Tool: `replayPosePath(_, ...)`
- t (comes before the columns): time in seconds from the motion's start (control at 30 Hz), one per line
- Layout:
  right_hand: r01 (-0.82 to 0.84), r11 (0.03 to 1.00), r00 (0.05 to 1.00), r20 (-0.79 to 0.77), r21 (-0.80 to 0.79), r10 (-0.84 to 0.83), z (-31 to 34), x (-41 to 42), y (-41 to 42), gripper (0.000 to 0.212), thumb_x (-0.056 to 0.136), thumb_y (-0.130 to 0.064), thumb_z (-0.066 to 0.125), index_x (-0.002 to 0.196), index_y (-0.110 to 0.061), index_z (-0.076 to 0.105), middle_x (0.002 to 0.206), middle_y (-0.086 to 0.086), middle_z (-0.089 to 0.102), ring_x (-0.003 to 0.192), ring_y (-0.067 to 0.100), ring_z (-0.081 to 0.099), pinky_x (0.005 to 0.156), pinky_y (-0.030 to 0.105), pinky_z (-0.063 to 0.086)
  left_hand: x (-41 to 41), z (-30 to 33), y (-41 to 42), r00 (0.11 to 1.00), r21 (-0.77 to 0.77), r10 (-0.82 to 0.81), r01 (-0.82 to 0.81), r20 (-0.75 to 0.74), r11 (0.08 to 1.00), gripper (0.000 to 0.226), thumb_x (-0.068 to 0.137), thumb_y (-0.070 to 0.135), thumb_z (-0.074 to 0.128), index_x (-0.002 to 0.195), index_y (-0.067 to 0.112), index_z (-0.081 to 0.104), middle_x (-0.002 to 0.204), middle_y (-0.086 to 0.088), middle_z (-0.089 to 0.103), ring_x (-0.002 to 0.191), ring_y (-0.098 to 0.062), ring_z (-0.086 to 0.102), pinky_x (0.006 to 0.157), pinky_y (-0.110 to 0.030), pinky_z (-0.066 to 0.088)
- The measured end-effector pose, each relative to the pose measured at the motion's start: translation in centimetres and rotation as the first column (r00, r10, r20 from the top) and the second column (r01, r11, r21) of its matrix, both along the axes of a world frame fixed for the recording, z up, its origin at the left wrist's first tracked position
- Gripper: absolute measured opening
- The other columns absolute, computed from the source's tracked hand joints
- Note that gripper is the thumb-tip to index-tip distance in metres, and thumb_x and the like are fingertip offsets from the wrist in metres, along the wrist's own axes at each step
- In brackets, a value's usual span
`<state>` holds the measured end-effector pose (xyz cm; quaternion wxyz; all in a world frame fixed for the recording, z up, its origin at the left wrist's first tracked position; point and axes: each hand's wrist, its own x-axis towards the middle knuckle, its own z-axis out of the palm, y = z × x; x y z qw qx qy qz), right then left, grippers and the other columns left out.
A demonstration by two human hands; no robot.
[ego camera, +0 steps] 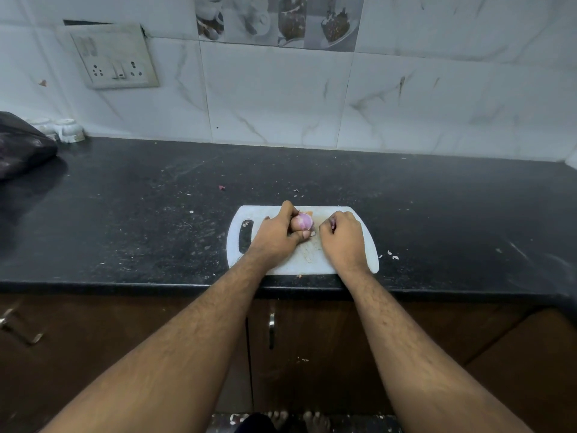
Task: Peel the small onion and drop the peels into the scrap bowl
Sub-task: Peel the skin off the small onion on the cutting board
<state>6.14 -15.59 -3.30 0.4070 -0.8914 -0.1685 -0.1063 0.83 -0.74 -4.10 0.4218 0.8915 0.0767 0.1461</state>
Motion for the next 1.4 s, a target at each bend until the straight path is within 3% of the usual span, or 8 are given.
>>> replayPosePath(0.07,-0.062,0.994,0.998,-0.004,-0.093,0.062,-0.2,-0.2,0.2,0.022,0.093,-0.009,0.053,0.112,-0.013,0.064,0.117,0.004,0.055,0.114,0.022,0.05,0.092,0.03,0.044,-0.1,-0.1,-0.1,1.0,-0.01,0.004,-0.003,0.01,1.0,0.034,0.093,0.036,0.071,0.108,0.022,0.044,0.097,0.008,0.067,0.102,-0.026,0.062,0.095,-0.048,0.049)
replayPosePath(0.13,-0.094,0.992,0.996,0.0,-0.08,0.094,-0.1,-0.2,0.3,0.034,0.093,-0.009,0.051,0.124,-0.013,0.063,0.125,0.004,0.057,0.121,0.02,0.05,0.101,0.031,0.043,-0.1,-0.1,-0.2,1.0,-0.017,0.007,-0.006,0.019,1.0,0.034,0.092,0.036,0.071,0.108,0.024,0.044,0.099,0.006,0.068,0.102,-0.026,0.062,0.095,-0.049,0.05)
replayPosePath(0.33,-0.2,0.979,0.98,-0.007,0.046,0.201,0.2,-0.6,0.0,0.032,0.105,-0.037,0.045,0.114,-0.023,0.073,0.1,-0.009,0.075,0.093,0.008,0.066,0.083,0.029,0.051,-0.3,0.1,-0.1,0.998,-0.046,-0.05,0.051,0.033,0.998,0.034,0.092,0.038,0.073,0.104,0.028,0.043,0.098,-0.001,0.073,0.1,-0.026,0.066,0.091,-0.049,0.054)
replayPosePath(0.57,-0.205,0.969,0.977,0.037,-0.137,0.212,-0.4,0.0,0.4,0.03,0.108,-0.026,0.034,0.102,-0.016,0.062,0.096,-0.005,0.058,0.101,0.022,0.056,0.082,0.032,0.04,-0.5,0.2,-0.2,0.998,0.005,-0.057,0.057,0.028,0.998,0.032,0.095,0.033,0.069,0.107,0.03,0.04,0.1,0.002,0.07,0.1,-0.029,0.063,0.092,-0.051,0.052)
replayPosePath(0.87,-0.19,0.928,0.97,0.081,-0.321,0.227,0.1,-0.8,0.7,0.035,0.107,-0.021,0.034,0.133,-0.014,0.057,0.118,0.007,0.061,0.111,0.023,0.047,0.092,0.035,0.042,-0.6,0.6,-0.6,0.997,0.028,-0.02,0.022,-0.069,0.999,0.033,0.096,0.039,0.058,0.117,0.021,0.041,0.105,0.008,0.066,0.116,-0.026,0.055,0.105,-0.048,0.043)
replayPosePath(0.97,-0.191,0.938,0.975,0.05,-0.29,0.214,0.6,-1.3,0.5,0.04,0.108,-0.029,0.037,0.138,-0.011,0.056,0.124,0.009,0.063,0.118,0.025,0.052,0.098,0.036,0.044,-0.7,1.2,-1.0,0.995,0.093,-0.02,0.029,-0.095,0.995,0.038,0.105,0.038,0.047,0.133,0.013,0.046,0.122,-0.003,0.068,0.122,-0.025,0.053,0.119,-0.045,0.027)
replayPosePath(1.1,-0.19,0.938,0.971,0.082,-0.29,0.222,0.6,-1.2,0.2,0.041,0.108,-0.024,0.04,0.143,-0.01,0.054,0.13,0.01,0.066,0.119,0.024,0.059,0.101,0.034,0.045,-0.9,1.0,-0.5,0.995,0.147,-0.082,0.09,-0.062,0.985,0.03,0.107,0.032,0.05,0.126,0.009,0.049,0.105,0.003,0.064,0.099,-0.021,0.054,0.113,-0.045,0.031)
replayPosePath(1.4,-0.167,0.968,0.986,-0.012,-0.186,0.168,1.1,-1.7,-0.3,0.034,0.099,-0.028,0.056,0.131,-0.019,0.065,0.102,0.007,0.074,0.092,0.023,0.066,0.077,0.031,0.05,-1.6,1.9,-1.0,0.989,0.134,-0.11,0.122,-0.096,0.983,0.029,0.106,0.033,0.051,0.13,0.016,0.047,0.107,0.009,0.063,0.099,-0.017,0.049,0.119,-0.055,0.026)
